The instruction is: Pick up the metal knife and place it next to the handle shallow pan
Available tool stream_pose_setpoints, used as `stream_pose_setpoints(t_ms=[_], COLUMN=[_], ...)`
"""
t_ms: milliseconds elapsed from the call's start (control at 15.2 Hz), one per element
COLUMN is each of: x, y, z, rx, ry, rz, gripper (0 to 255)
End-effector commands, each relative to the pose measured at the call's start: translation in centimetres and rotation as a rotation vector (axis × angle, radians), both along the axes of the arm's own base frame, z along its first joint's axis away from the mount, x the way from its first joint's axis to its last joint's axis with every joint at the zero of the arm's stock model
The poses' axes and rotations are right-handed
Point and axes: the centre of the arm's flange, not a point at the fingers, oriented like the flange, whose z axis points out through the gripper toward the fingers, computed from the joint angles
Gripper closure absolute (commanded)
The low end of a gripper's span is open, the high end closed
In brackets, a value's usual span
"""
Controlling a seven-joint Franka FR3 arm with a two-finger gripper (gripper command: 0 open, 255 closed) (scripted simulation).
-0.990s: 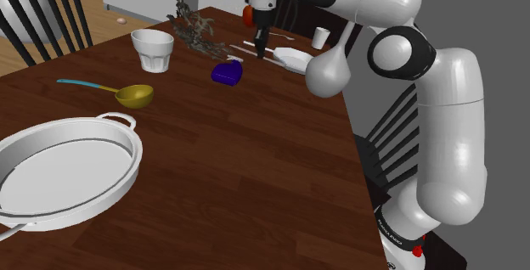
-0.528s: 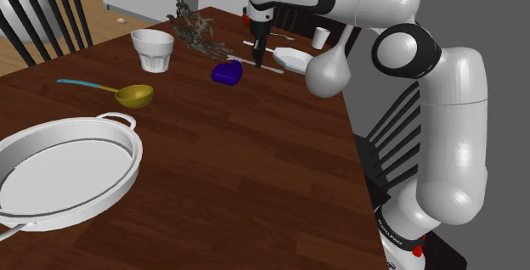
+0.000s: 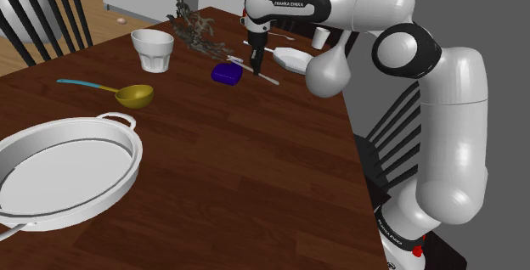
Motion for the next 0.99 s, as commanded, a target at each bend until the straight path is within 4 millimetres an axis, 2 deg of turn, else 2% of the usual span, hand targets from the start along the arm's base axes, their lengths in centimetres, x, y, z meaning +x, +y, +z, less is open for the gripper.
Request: stream_pose_setpoints(t_ms=[0, 330, 396, 726, 924], x=[0.0, 0.0, 0.0, 0.0, 0.4], y=[0.0, 0.0, 0.0, 0.0, 0.7], z=[-0.3, -0.3, -0.3, -0.3, 3.6], rx=[0.000, 0.000, 0.000, 0.000, 0.000], ry=[0.003, 0.003, 0.003, 0.003, 0.003], rz=[0.000, 0.000, 0.000, 0.000, 0.000], gripper=[255, 255, 0, 0, 0])
